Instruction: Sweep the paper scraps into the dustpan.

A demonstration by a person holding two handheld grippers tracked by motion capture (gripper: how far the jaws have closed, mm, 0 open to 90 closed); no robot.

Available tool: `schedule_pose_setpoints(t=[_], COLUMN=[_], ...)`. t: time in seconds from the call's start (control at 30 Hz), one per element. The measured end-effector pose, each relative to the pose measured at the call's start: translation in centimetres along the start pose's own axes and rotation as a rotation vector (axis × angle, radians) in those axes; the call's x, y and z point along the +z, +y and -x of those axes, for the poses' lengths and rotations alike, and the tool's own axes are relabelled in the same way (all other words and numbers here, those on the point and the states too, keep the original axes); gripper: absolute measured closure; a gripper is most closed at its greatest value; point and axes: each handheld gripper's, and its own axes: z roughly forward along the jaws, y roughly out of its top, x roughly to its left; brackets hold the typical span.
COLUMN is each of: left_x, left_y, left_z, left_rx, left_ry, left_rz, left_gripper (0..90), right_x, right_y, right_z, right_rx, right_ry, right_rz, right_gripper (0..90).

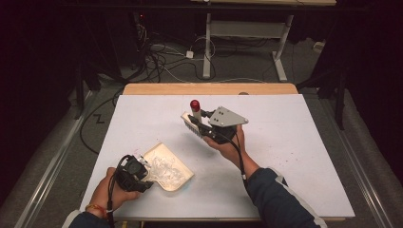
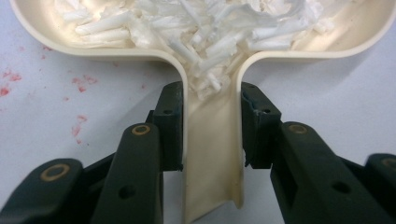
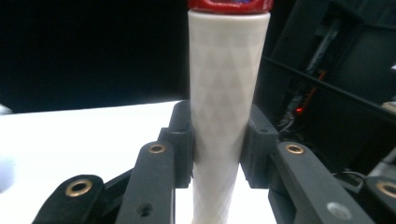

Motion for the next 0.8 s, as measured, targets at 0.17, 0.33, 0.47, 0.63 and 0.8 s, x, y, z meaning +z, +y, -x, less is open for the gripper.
schedule_pose_setpoints(t=[0.17, 0.33, 0.47, 0.63, 0.8], left_x=[0.0, 0.0, -0.1, -0.1, -0.1], left_y=[-0.1, -0.1, -0.1, 0.0, 0.1], left_z=[-0.2, -0.4, -0.6, -0.7, -0.5], left_rx=[-0.008, -0.017, -0.023, -0.032, -0.029], left_ry=[0.001, 0.004, 0.004, 0.005, 0.008], left_rz=[0.003, 0.003, 0.006, 0.004, -0.002], left_gripper=[63.3, 63.3, 63.3, 63.3, 63.3], right_x=[2.2, 2.9, 2.8, 2.0, 0.2], right_y=[-1.4, -1.0, -0.9, -0.3, 0.5], right_z=[0.3, -0.6, -1.7, -3.1, -4.3], right_rx=[0.034, 0.048, 0.058, 0.082, 0.105], right_ry=[0.004, 0.08, 0.17, 0.278, 0.378], right_rz=[-0.037, -0.053, -0.046, -0.031, 0.013], right_gripper=[69.8, 69.6, 69.3, 69.4, 69.9])
